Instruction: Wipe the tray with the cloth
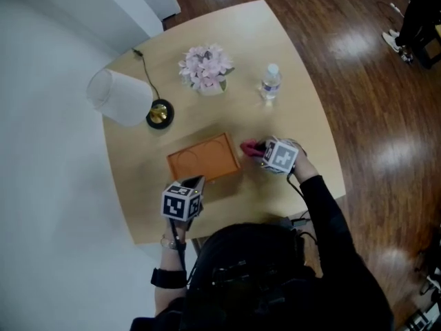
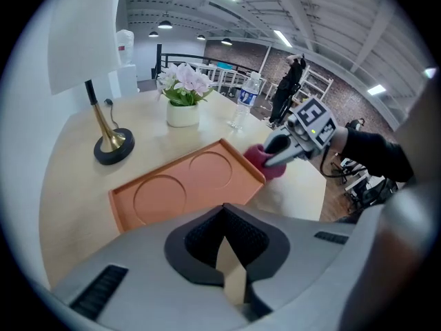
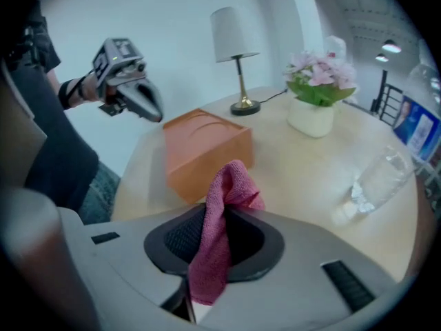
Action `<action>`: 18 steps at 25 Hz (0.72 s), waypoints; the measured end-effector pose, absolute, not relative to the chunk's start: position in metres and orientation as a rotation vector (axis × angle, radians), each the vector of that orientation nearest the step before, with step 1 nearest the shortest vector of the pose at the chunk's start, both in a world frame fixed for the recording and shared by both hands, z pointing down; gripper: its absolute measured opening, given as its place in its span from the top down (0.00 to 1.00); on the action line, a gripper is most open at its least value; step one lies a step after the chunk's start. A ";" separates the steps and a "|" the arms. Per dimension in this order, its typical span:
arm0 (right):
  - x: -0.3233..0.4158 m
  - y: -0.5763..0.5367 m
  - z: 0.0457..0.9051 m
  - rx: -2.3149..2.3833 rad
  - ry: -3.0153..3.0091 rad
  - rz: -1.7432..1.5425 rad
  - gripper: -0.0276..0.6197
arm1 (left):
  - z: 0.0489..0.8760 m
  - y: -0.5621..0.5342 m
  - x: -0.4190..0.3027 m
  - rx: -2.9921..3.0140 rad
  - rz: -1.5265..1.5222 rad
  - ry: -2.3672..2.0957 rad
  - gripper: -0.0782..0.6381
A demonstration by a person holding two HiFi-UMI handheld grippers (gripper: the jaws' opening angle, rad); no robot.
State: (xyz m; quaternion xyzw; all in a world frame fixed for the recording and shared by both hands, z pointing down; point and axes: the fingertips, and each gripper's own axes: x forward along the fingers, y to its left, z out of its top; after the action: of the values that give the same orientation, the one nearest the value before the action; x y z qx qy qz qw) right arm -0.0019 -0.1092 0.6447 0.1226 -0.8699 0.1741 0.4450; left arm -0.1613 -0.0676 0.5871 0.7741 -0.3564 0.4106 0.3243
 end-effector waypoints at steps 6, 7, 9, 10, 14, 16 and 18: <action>-0.029 -0.205 0.639 0.481 -2.199 0.347 0.83 | 0.582 -0.056 -0.172 1.986 1.072 -0.986 0.89; -0.037 -0.208 0.643 0.460 -2.204 0.350 0.83 | 0.582 -0.055 -0.173 1.980 1.070 -0.994 0.89; -0.050 -0.203 0.653 0.393 -2.204 0.367 0.83 | 0.582 -0.053 -0.175 1.971 1.066 -1.005 0.89; -0.055 -0.196 0.658 0.358 -2.204 0.375 0.83 | 0.582 -0.052 -0.176 1.967 1.064 -1.008 0.89; -0.058 -0.165 0.665 0.286 -2.205 0.381 0.83 | 0.584 -0.047 -0.178 1.956 1.069 -1.012 0.89; -0.055 -0.147 0.665 0.258 -2.206 0.373 0.83 | 0.584 -0.045 -0.177 1.957 1.069 -1.013 0.89; -0.052 -0.127 0.666 0.234 -2.197 0.370 0.83 | 0.585 -0.043 -0.175 1.959 1.070 -1.012 0.89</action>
State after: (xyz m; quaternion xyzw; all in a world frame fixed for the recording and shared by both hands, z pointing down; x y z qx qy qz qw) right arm -0.0524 -0.1266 0.6665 0.0941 -0.8828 0.1488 0.4356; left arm -0.1747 -0.0431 0.5850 0.7520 -0.3886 0.4107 0.3387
